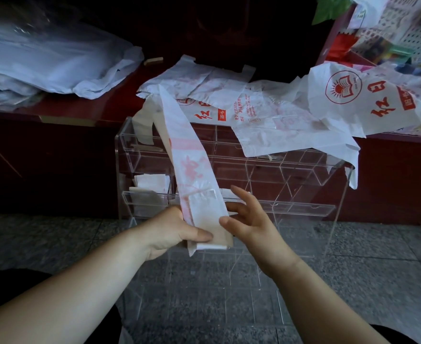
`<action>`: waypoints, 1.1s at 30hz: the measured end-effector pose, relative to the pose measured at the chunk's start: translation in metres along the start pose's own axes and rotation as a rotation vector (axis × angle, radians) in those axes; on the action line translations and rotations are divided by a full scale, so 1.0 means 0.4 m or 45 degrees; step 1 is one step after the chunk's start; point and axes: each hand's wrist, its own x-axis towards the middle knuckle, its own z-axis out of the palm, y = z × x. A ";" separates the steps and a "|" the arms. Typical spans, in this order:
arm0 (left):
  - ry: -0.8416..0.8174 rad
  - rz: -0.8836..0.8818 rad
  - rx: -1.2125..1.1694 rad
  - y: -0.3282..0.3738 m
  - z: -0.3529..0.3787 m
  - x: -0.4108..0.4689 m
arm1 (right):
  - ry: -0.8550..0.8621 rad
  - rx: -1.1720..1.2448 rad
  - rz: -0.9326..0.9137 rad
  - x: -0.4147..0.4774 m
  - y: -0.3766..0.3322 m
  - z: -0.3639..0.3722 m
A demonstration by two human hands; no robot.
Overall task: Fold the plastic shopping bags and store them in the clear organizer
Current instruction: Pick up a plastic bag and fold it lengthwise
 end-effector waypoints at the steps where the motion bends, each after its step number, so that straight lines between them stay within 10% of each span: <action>1: -0.068 -0.009 0.038 -0.001 -0.001 -0.003 | -0.018 0.014 0.026 0.001 0.000 -0.002; 7: -0.324 -0.095 0.200 -0.007 0.009 -0.015 | -0.068 -0.054 0.114 0.001 0.000 0.004; 14: 0.184 0.119 -0.082 0.007 0.010 0.013 | -0.097 -0.247 0.114 -0.008 0.004 0.008; 26: 0.095 0.171 -0.133 0.005 0.004 0.015 | -0.090 -0.240 0.225 -0.007 0.011 0.017; 33: 0.137 0.169 -0.073 0.002 -0.016 0.022 | 0.131 -0.465 -0.190 -0.012 0.036 0.010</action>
